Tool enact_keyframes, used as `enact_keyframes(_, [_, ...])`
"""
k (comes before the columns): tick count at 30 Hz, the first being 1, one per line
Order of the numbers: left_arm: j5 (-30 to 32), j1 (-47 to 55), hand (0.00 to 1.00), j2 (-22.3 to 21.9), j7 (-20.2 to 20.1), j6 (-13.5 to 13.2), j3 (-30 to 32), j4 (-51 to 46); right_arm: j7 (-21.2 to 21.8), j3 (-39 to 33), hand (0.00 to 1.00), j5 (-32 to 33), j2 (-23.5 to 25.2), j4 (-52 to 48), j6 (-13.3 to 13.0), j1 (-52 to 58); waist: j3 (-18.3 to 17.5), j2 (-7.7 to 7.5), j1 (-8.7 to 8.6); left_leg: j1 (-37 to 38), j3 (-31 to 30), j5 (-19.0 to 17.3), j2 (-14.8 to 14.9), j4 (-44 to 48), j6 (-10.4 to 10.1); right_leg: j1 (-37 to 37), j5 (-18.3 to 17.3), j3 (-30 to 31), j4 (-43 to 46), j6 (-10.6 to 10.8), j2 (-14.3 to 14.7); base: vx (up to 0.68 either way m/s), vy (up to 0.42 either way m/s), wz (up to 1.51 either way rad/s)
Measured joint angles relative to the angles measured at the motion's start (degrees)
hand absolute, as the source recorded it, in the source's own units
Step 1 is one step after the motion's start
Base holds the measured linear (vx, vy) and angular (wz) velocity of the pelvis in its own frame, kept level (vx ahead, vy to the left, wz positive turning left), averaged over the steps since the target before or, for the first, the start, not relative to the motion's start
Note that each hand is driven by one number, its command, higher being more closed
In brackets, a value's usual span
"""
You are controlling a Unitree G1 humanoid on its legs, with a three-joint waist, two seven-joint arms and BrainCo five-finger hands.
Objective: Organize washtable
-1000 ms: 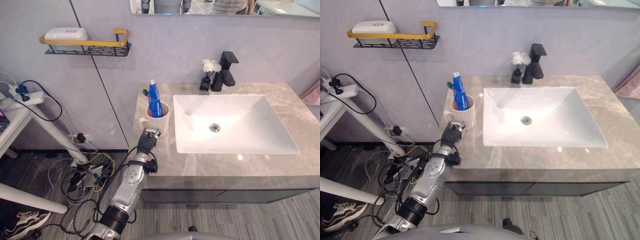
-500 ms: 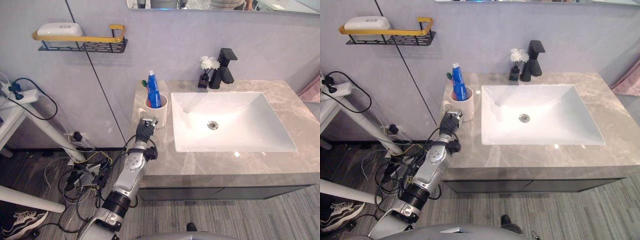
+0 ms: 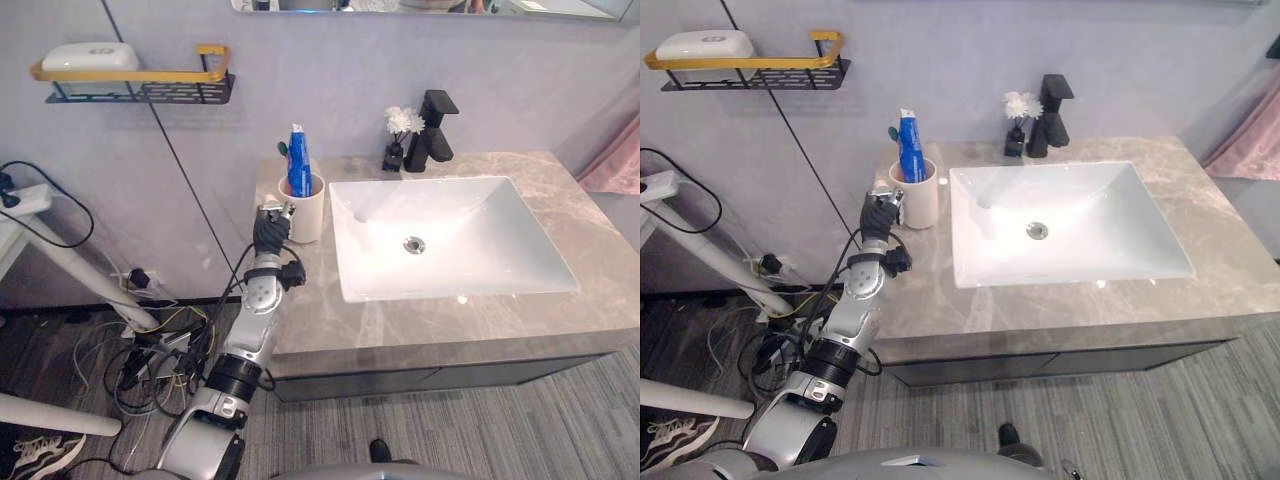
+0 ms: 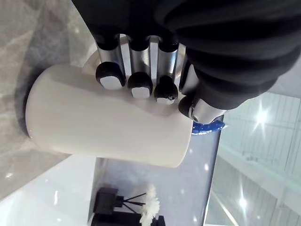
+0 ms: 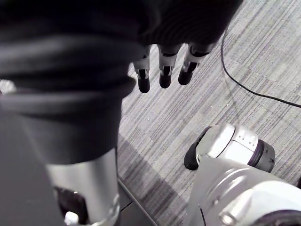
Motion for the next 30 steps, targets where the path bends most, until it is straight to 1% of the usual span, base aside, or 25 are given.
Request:
enact_keyframes(3, [-0.02, -1.62, 1.00, -0.02, 0.64, 0.01, 0.64, 1.73, 0.03, -1.48, 0.00, 0.01, 0.12, -0.03, 0.00, -0.05, 0.01, -0.02, -0.07, 0.13, 0.73, -0.02, -0.08, 0.00, 0.00, -0.24, 0.41, 0.69, -0.13, 0.09, 0.00, 0.00, 0.010, -0.13])
enact_keyframes(10, [0.00, -1.58, 1.00, -0.15, 1.05, 0.00, 1.22, 1.73, 0.51, -1.95, 0.00, 0.00, 0.12, 0.01, 0.04, -0.03, 0.02, -0.01, -0.06, 0.25, 1.67, -0.01, -0.17, -0.03, 0.04, -0.65, 0.79, 1.47, -0.13, -0.06, 0.01, -0.01, 0.004, -0.07])
enact_keyframes(22, [-0.02, 1.24, 1.00, -0.43, -0.98, 0.02, 1.00, 1.71, 0.54, -2.11, 0.00, 0.00, 0.12, 0.04, 0.04, -0.27, 0.03, 0.02, 0.09, 0.70, 0.84, -0.09, -0.18, -0.07, 0.10, 0.95, 0.94, 0.36, -1.52, -0.36, 0.00, 0.02, -0.007, 0.03])
enact_keyframes(30, [-0.07, 3.94, 1.00, -1.03, -3.03, 0.13, -2.31, 1.50, 0.60, -2.11, 0.00, 0.01, 0.10, 0.19, 0.05, -0.26, 0.01, 0.03, 0.22, 1.23, -0.36, -0.13, -0.23, -0.10, 0.19, 2.00, 0.67, -0.83, -1.52, -0.77, -0.13, -0.01, 0.004, 0.05])
